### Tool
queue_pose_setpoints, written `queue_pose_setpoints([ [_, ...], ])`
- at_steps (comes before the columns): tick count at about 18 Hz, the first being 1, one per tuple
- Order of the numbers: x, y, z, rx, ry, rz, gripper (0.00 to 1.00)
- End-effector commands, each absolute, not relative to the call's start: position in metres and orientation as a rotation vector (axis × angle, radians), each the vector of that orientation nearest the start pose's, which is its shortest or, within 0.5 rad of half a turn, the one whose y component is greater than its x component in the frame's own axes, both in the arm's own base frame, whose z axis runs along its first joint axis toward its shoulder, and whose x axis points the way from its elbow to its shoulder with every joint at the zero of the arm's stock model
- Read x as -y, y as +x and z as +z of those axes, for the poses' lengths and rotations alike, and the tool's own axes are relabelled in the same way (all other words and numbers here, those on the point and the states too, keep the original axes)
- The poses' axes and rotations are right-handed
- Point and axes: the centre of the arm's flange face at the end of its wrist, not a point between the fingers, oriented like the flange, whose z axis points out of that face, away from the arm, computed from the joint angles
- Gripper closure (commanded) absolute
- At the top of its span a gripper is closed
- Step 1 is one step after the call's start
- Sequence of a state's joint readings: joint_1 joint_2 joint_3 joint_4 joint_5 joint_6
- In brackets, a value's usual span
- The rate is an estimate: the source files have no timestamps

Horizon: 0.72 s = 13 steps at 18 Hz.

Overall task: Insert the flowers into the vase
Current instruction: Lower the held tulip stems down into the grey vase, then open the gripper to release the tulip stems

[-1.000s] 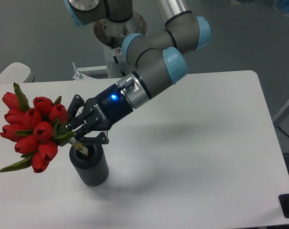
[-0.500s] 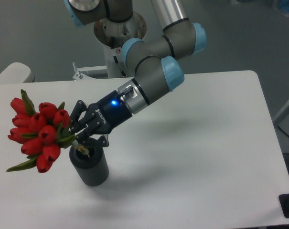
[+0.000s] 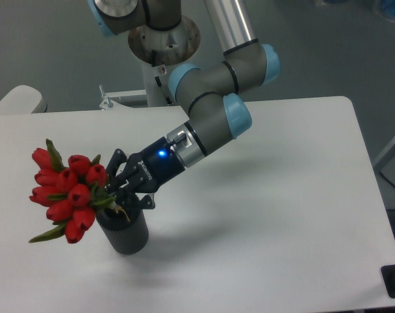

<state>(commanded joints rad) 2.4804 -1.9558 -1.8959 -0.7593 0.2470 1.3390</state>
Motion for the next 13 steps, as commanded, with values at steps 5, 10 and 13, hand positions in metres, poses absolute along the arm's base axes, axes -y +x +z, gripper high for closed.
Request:
queue_pose_setpoints([
  [5,-0.522,-0.298,0.276,-0.473,-1.789,-0.538,0.95],
  [10,-0.522,-0.300,0.274,-0.471,-1.790,-0.538,0.87],
  [13,-0.521,-0.302,0.273,-0.464,-1.790,-0.538,0.59],
])
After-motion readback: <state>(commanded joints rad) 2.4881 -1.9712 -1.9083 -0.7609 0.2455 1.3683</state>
